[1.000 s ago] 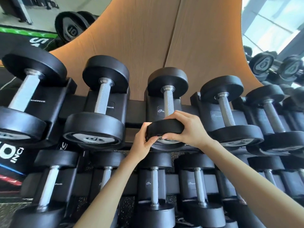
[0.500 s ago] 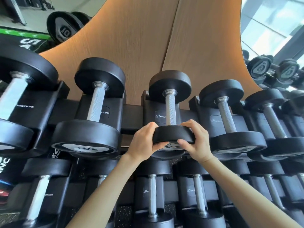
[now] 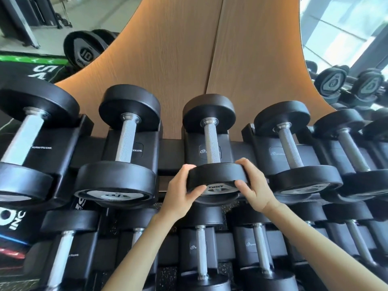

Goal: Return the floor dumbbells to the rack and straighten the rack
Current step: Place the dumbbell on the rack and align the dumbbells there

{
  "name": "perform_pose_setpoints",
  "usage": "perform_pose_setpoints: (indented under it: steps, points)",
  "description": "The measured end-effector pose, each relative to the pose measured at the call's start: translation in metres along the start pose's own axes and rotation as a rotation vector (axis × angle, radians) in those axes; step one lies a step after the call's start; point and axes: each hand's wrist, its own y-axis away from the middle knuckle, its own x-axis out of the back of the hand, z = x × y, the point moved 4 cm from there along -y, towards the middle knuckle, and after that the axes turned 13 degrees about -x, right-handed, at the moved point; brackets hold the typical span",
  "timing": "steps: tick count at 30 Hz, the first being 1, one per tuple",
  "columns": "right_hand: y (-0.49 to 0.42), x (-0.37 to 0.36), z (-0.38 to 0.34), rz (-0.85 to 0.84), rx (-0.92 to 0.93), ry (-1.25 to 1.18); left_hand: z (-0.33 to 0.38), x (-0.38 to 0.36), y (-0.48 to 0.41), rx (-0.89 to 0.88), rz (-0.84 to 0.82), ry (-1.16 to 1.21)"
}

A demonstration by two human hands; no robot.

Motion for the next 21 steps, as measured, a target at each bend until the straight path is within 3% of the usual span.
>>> perform_pose_setpoints:
  steps: [3,10,13,18,21]
  points:
    - [-0.007,0.001,-0.025,0.014,0.063,0.057,-0.017,-0.009,0.011,0.094,0.024,0.133]
    - [-0.014,-0.002,-0.027,0.084,0.1,0.017,-0.013,-0.007,-0.007,-0.014,-0.099,-0.004]
    - [-0.012,0.004,-0.016,0.123,0.044,-0.093,-0.002,-0.01,-0.017,-0.103,-0.121,-0.145]
    - [-0.007,-0.002,0.003,0.186,-0.069,-0.338,0.02,-0.006,-0.036,-0.428,-0.147,-0.499]
    - [-0.008,-0.009,0.002,0.188,-0.083,-0.351,0.017,-0.004,-0.035,-0.414,-0.113,-0.471]
